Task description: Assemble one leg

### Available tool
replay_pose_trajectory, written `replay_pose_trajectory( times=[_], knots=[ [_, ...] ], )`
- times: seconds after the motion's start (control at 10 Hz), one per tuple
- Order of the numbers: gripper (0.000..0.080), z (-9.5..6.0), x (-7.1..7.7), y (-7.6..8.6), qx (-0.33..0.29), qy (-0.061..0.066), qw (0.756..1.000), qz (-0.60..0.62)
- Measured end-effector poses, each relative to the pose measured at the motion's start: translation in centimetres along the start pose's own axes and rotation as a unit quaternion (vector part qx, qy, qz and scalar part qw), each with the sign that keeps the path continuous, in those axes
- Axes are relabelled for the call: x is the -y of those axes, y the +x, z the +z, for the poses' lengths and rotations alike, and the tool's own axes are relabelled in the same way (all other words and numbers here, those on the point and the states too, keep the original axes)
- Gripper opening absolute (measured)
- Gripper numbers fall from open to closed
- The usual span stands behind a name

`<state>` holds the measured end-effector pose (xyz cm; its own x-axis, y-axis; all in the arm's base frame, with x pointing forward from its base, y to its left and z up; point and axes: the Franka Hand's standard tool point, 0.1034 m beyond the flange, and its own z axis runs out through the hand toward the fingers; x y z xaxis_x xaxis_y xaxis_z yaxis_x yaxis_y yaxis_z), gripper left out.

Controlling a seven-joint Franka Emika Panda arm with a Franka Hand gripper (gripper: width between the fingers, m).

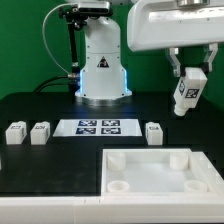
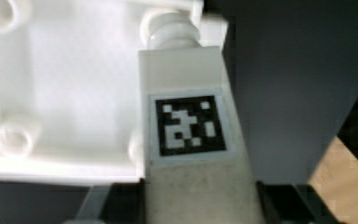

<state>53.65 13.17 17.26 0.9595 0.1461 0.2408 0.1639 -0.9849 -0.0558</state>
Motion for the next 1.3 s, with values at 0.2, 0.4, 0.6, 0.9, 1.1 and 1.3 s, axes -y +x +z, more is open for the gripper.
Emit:
replay_pose_trajectory(
  times=[0.2, 0.4, 0.6, 0.9, 1.1, 1.3],
  knots=[
    [0.0295, -0.2, -2.9, 5.1, -0.103, 0.004, 0.994, -0.04],
    [0.0295, 0.2, -4.0, 7.5, -0.158, 0.002, 0.987, -0.035],
    [0.0295, 0.2, -4.0, 7.5, -0.158, 0.002, 0.987, -0.035],
    [0.0295, 0.2, -4.0, 7.5, -0.158, 0.002, 0.987, -0.035],
    [0.0295, 0.2, -4.0, 7.5, -0.158, 0.002, 0.987, -0.035],
    [0.0295, 0.2, -4.0, 7.5, -0.158, 0.002, 0.987, -0.035]
  ],
)
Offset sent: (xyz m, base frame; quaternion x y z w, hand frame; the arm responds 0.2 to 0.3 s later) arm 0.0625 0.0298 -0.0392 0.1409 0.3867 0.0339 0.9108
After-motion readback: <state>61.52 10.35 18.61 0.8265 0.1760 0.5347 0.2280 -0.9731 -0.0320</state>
